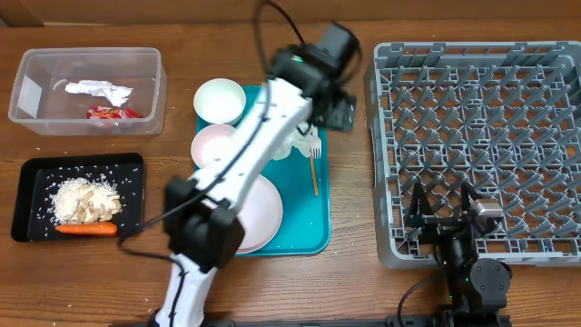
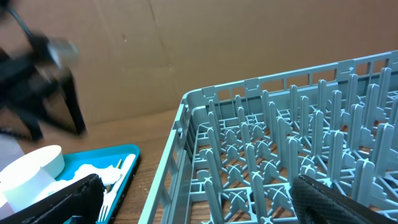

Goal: Sort waste into correct bins and load items into the dishwasher rack
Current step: 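Release the tissue into the clear plastic bin, then grasp the remaining tissue near the fork with the left gripper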

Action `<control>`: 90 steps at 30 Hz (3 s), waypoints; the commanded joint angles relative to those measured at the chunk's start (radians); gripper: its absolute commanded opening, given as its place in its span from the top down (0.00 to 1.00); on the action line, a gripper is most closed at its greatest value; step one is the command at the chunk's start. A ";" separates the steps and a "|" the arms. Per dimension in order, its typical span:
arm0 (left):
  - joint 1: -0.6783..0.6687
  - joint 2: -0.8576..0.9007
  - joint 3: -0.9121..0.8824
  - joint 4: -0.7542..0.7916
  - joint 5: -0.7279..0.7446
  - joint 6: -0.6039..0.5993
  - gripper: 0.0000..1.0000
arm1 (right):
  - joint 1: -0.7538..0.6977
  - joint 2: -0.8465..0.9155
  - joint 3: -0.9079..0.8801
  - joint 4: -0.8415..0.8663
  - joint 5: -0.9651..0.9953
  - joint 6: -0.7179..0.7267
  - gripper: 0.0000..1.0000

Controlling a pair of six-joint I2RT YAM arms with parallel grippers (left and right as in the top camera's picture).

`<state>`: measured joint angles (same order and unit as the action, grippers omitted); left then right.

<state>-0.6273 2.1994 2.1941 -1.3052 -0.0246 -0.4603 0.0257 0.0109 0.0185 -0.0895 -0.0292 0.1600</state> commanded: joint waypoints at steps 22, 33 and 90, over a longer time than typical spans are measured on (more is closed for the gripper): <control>0.042 0.137 -0.018 0.269 -0.243 -0.184 0.12 | -0.004 -0.008 -0.010 0.007 0.002 -0.004 0.00; 0.043 0.231 -0.019 0.293 -0.154 -0.171 0.14 | -0.004 -0.008 -0.010 0.007 0.002 -0.004 0.00; 0.084 0.247 0.018 0.259 -0.159 -0.100 0.96 | -0.004 -0.008 -0.010 0.007 0.002 -0.004 0.00</control>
<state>-0.5415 2.4569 2.1735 -1.0271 -0.1684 -0.5972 0.0261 0.0109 0.0185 -0.0898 -0.0292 0.1600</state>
